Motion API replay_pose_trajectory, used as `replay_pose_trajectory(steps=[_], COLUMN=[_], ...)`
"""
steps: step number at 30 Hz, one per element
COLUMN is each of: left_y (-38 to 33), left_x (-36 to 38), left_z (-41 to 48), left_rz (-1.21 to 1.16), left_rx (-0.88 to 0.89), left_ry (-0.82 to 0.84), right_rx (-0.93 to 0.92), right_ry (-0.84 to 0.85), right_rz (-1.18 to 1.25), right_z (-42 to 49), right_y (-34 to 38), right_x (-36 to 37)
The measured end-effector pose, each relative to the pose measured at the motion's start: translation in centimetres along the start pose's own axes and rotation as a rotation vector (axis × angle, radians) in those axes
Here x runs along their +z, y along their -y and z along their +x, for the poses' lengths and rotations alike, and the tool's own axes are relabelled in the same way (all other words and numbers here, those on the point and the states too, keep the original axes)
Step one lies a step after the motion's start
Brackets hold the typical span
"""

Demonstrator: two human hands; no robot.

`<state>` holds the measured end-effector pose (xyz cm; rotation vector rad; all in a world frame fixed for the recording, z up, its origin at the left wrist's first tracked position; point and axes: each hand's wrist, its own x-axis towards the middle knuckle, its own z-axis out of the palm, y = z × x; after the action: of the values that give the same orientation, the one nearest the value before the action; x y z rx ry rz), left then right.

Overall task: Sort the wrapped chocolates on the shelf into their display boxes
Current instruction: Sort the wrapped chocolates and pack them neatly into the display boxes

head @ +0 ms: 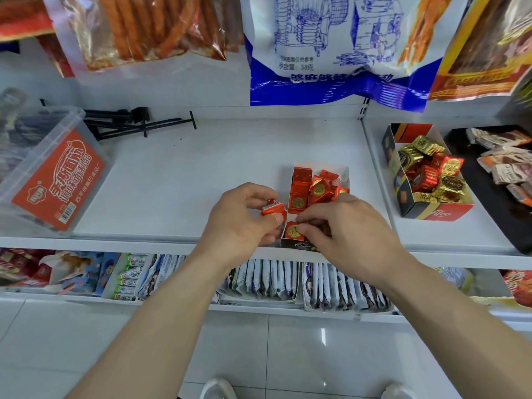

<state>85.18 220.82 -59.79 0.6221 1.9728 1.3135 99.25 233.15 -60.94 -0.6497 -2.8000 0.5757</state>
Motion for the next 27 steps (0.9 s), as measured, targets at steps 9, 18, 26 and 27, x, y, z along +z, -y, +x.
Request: replay_pose_trajectory(steps=[9, 18, 26, 27], left_y=[-1.0, -2.2, -2.4, -2.4], left_x=[-0.3, 1.0, 1.1, 1.1], left_z=[0.1, -0.1, -0.1, -0.1], left_rz=[0.054, -0.046, -0.117, -0.142], left_rx=[0.154, 0.211, 0.188, 0.182], left_ry=[-0.087, 0.089, 0.085, 0.078], right_rx=[0.074, 0.083, 0.135, 0.159], right_ry=[-0.207, -0.118, -0.131, -0.136], right_rz=[0.174, 0.532, 0.703, 0.730], right_z=[0.5, 0.6, 0.3, 0.3], right_y=[-1.2, -0.5, -1.0, -1.1], right_x=[-2.1, -2.7, -3.1, -3.1])
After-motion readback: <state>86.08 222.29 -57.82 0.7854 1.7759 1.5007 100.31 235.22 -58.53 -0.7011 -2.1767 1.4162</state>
